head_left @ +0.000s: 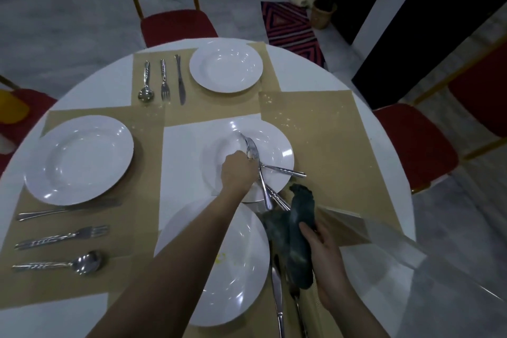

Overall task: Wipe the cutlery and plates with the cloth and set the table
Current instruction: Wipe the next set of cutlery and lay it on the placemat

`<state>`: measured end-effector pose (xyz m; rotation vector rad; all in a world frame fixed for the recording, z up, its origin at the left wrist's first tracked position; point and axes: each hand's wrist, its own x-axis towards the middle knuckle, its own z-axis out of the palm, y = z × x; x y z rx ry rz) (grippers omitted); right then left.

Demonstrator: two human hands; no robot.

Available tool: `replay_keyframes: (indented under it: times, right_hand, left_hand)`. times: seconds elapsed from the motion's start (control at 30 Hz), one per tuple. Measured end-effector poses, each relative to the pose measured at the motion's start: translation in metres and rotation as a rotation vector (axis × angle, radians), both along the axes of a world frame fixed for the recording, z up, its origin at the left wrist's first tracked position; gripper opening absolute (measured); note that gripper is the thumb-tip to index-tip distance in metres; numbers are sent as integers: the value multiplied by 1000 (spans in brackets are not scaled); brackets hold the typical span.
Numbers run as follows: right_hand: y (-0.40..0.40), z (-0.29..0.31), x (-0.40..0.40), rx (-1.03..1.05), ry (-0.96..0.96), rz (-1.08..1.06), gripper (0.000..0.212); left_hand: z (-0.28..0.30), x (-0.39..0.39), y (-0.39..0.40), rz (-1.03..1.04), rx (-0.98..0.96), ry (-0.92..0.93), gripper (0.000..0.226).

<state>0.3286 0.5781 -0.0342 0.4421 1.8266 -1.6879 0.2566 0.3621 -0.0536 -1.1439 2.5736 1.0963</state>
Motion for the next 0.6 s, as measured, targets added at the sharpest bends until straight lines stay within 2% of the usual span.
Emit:
replay_keyframes:
  times: [0.1, 0.2, 0.4, 0.6]
  right_hand:
    - [-2, 5, 0, -22, 14, 11, 23]
    - [-5, 11, 5, -57, 3, 29, 24]
    - [3, 23, 27, -179, -52, -81, 27]
    - [27, 34, 55, -236, -9, 19, 24]
  left_hand:
    - [11, 28, 2, 20, -19, 48, 43]
    - [27, 76, 23, 37, -6, 184, 39]
    - [51, 171, 95, 74, 106, 427, 32]
    - [56, 225, 154, 97, 111, 418, 32]
